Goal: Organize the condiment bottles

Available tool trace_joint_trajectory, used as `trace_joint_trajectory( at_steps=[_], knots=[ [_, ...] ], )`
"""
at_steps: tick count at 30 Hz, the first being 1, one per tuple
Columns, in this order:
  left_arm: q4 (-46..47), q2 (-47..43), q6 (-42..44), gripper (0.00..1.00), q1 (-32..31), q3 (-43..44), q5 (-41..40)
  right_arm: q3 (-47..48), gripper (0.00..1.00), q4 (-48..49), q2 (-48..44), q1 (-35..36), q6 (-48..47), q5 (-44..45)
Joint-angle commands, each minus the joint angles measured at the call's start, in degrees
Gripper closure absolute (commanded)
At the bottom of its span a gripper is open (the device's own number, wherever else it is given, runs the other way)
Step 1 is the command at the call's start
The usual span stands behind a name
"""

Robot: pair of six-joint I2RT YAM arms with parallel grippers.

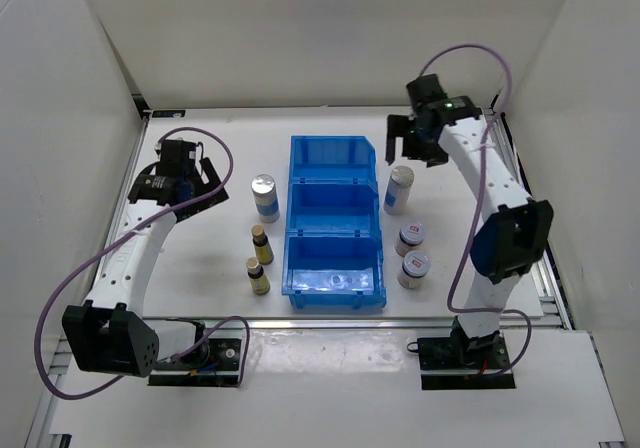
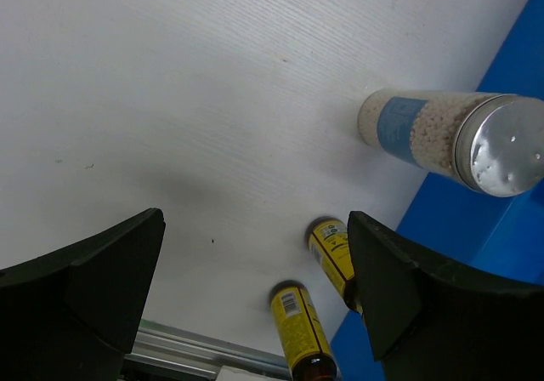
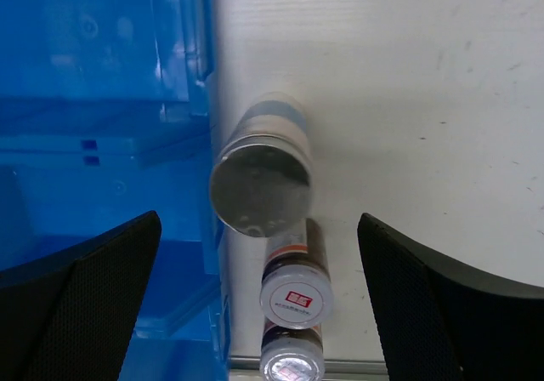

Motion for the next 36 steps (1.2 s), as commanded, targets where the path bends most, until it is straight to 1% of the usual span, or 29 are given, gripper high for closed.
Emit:
trace_joint_trajectory(
  at_steps=[1,7,9,14,16,17,19,20,23,24,26,27,31,35,36],
  knots=[
    [0.2,-1.8,-0.8,0.01,0.0,-0.5,0.9,2.0,0.00,-2.1,2.6,3.0,-3.8,1.3],
    [0.2,-2.5,-0.3,0.01,0.0,-0.5,-0.2,2.6,0.00,-4.9,6.5,6.0,-3.2,3.6],
    [0.2,-3.1,-0.3,0.01,0.0,-1.2,-0.2,2.6,0.00,-4.9,7.0,6.7,-3.2,5.9],
    [0.2,-3.1,-0.3,0.01,0.0,-1.7,-0.7,2.6,0.02,-5.4,8.9,6.7,-2.7,7.1],
    [0.2,-3.1,-0.3,0.01,0.0,-1.7,-0.7,2.6,0.07,-6.9,9.7,6.7,-2.2,7.1],
    [0.2,-3.1,-0.3,0.01,0.0,-1.7,-0.7,2.6,0.12,-6.9,10.3,6.7,-1.7,7.8],
    [0.2,-3.1,-0.3,0.01,0.0,-2.3,-0.7,3.2,0.18,-7.5,10.8,6.7,-1.7,8.6],
    [0.2,-3.1,-0.3,0.01,0.0,-2.3,-0.7,3.2,0.25,-7.5,10.8,6.2,-1.0,9.1],
    [0.2,-3.1,-0.3,0.01,0.0,-2.3,-0.7,5.3,0.31,-8.9,12.0,5.7,-1.0,9.1],
    [0.2,-3.1,-0.3,0.01,0.0,-2.3,-0.7,5.3,0.36,-8.9,12.6,5.7,-1.0,9.1],
    [0.7,-2.6,0.3,0.01,0.0,-2.3,-0.7,6.4,0.42,-8.9,12.6,5.2,-1.0,9.6],
    [0.7,-2.6,0.3,0.01,0.0,-2.3,-0.7,6.4,0.49,-8.9,12.6,5.2,-1.0,9.6],
    [0.7,-2.1,0.3,0.01,0.0,-2.3,-0.7,11.2,0.61,-10.1,12.0,5.2,-0.5,10.8],
    [0.7,-2.1,0.3,0.01,0.0,-1.7,-0.7,19.1,0.68,-10.8,11.4,5.2,-0.5,11.5],
    [0.7,-2.1,0.3,0.01,0.0,-1.7,-0.7,20.8,0.70,-10.8,11.4,5.2,-0.5,10.2]
  ],
)
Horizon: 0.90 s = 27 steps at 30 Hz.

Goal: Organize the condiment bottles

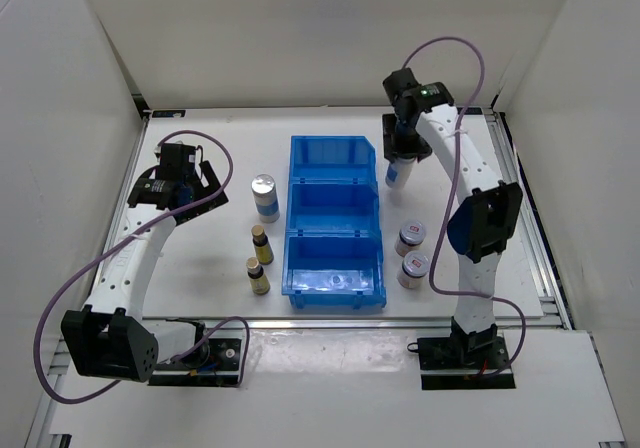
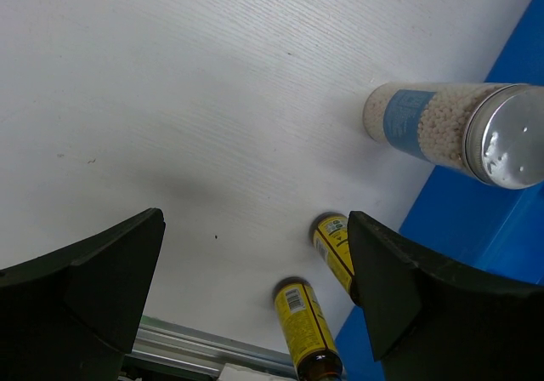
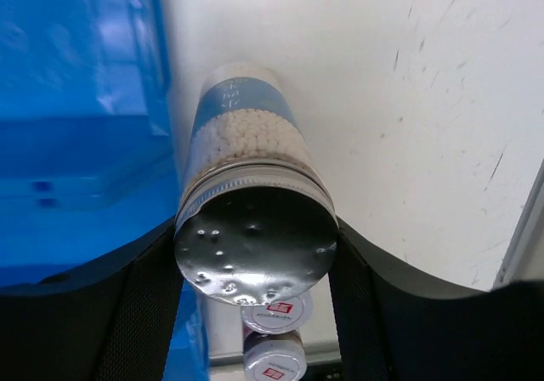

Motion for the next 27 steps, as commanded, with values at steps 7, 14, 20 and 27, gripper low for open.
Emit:
trace_joint_trajectory(
  at_steps=[7,14,20,27],
  knots=[
    [0.6,0.5,0.8,0.01,0.0,0.6,-0.3,18.0,0.79,3.6,-1.3,0.0,-1.2,-6.3],
    [0.6,1.1,1.3,0.01,0.0,0.6,0.3,19.3,0.86,6.4,4.4,0.0,-1.7,-18.0],
    [0.6,1.6,1.8,0.01,0.0,0.6,1.5,19.9,0.89,7.7,8.5,0.0,-0.5,-22.6],
    [1.2,2.2,2.3,0.01,0.0,0.6,2.5,21.8,0.92,6.3,13.0,1.6,0.6,-18.7]
  ],
)
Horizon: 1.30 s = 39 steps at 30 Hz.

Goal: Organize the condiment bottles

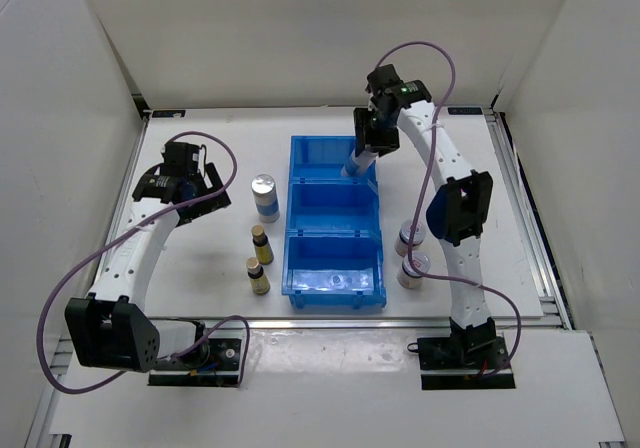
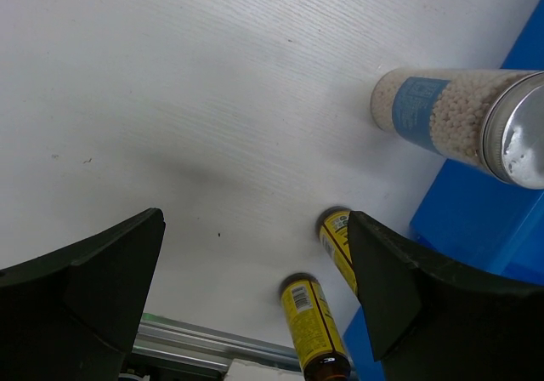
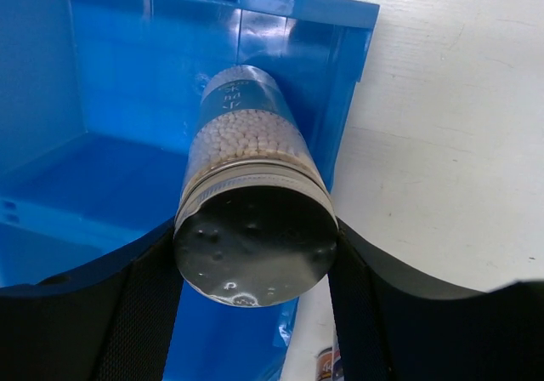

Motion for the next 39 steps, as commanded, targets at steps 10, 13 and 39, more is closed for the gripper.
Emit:
trace_joint_trajectory(
  at_steps=[10,13,39],
  knots=[
    [1.1,-0.4,0.7,0.01,0.0,0.1,1.3,4.0,0.85,-2.2,0.7,2.1,3.5,9.4],
    [1.1,0.1,0.7,0.01,0.0,0.1,1.3,4.0,0.80,-2.2,1.2,2.1,4.0,9.9],
    [2.1,4.5,2.3,0.01,0.0,3.4,2.5,5.7,0.00,-2.0,-13.3,0.8,8.1,9.8]
  ],
)
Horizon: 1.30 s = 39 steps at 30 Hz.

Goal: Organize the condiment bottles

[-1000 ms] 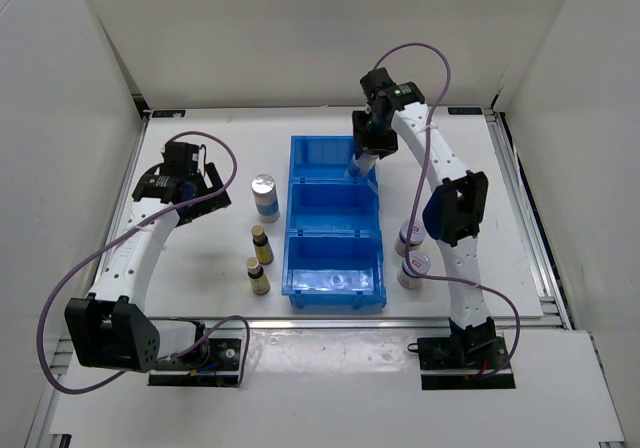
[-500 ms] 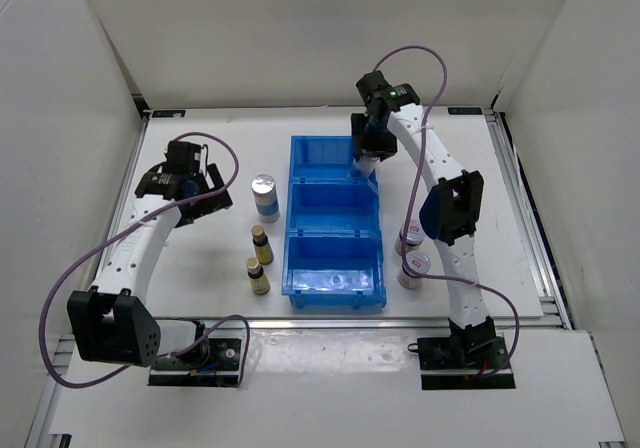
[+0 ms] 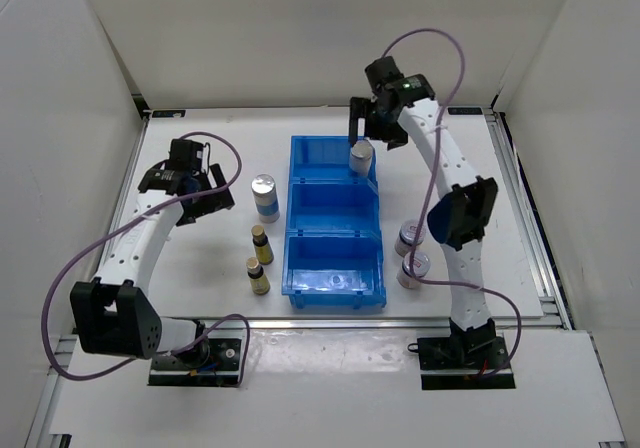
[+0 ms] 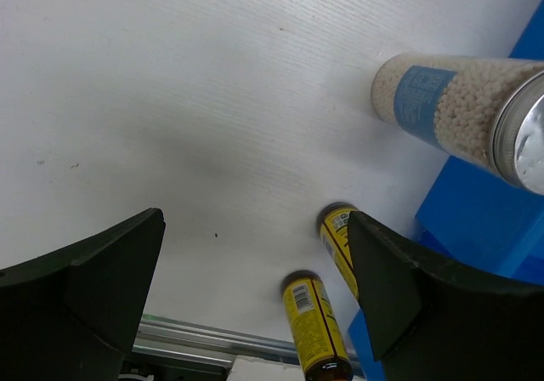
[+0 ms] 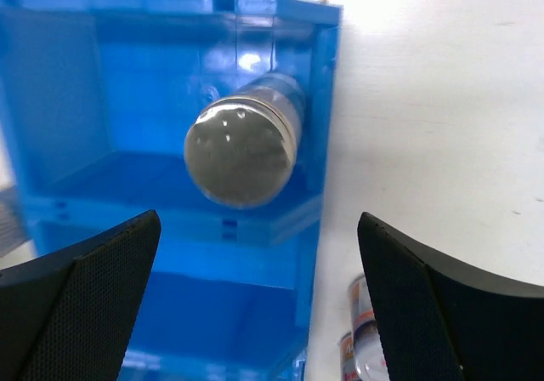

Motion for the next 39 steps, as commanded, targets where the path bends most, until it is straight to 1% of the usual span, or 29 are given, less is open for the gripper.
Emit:
trace_joint_trajectory(
  at_steps=[1,4,6,8,9,11,13,15,18,21,25,28,32,33,34,35,36,37,38,39],
  knots=[
    [1.8,1.7,0.0,0.01,0.0,4.0,0.3,-0.4,0.00,1.5,-14.0,-1.8,2.8,4.5],
    [1.8,3.5,-0.6,0.01,0.0,8.8,-0.2,-5.5,0.00,2.1,-20.9,-4.8,9.1,9.0],
    [1.2,5.8,-0.6,0.01,-2.5,12.3,-2.1,-11.4,0.00,2.7,-25.2,-8.2,10.8,9.0],
    [1.2,8.8,1.9,0.01,-5.6,19.2,-4.3,-17.2,0.00,3.2,-28.2,-11.0,10.3,9.5],
    [1.2,10.0,2.6,0.01,-6.7,19.3,-5.0,-18.7,0.00,3.2,-28.8,-12.0,10.3,8.4],
    [1.2,12.9,4.6,0.01,-9.0,24.2,-5.0,-21.5,0.00,3.2,-29.9,-15.3,8.3,4.2],
    [1.2,16.8,5.3,0.01,-10.0,26.5,-2.7,-25.4,0.00,3.2,-30.8,-17.7,7.7,0.3],
    [1.2,20.1,5.3,0.01,-12.0,28.7,-1.5,-27.0,0.00,3.7,-31.6,-18.9,7.1,-3.2],
    [1.2,22.7,4.7,0.01,-14.1,29.4,-0.9,-27.5,0.00,3.7,-32.3,-21.0,6.4,-4.6],
    [1.2,23.9,2.3,0.01,-14.1,26.5,1.1,-27.5,0.00,3.7,-32.9,-22.7,5.8,-4.6],
    [1.8,25.6,1.0,0.01,-15.9,24.1,1.1,-28.2,0.00,3.7,-33.5,-22.8,4.5,-4.6],
    [2.4,26.3,-1.3,0.01,-16.0,22.8,1.7,-28.2,0.00,3.7,-34.0,-22.8,3.4,-4.6],
    [2.4,26.8,-1.3,0.16,-16.0,22.8,1.2,-28.2,0.00,3.7,-34.0,-22.8,3.4,-4.1],
    [2.4,26.8,-1.3,0.29,-16.0,23.4,0.7,-28.2,0.00,3.7,-34.0,-22.8,3.4,-4.1],
    [2.4,26.8,-1.3,0.35,-15.3,23.4,-0.1,-28.2,0.00,3.7,-34.0,-22.8,3.4,-4.1],
    [1.8,26.8,-1.3,0.48,-14.8,24.5,-1.0,-28.2,0.00,4.2,-33.5,-22.8,3.4,-4.1],
    [1.8,26.3,-1.3,0.54,-14.8,26.4,-2.1,-28.7,0.00,4.3,-33.5,-22.8,3.4,-4.1],
    [1.2,26.3,0.0,0.59,-14.8,27.6,-4.9,-28.7,0.00,4.3,-33.5,-22.8,3.4,-4.1],
    [0.4,26.3,0.6,0.68,-14.8,29.0,-6.4,-28.7,0.00,4.3,-33.5,-22.8,3.4,-4.1],
    [-0.1,26.3,0.6,0.72,-14.8,32.4,-10.1,-28.7,0.00,4.3,-33.5,-22.8,3.4,-4.1]
  ],
)
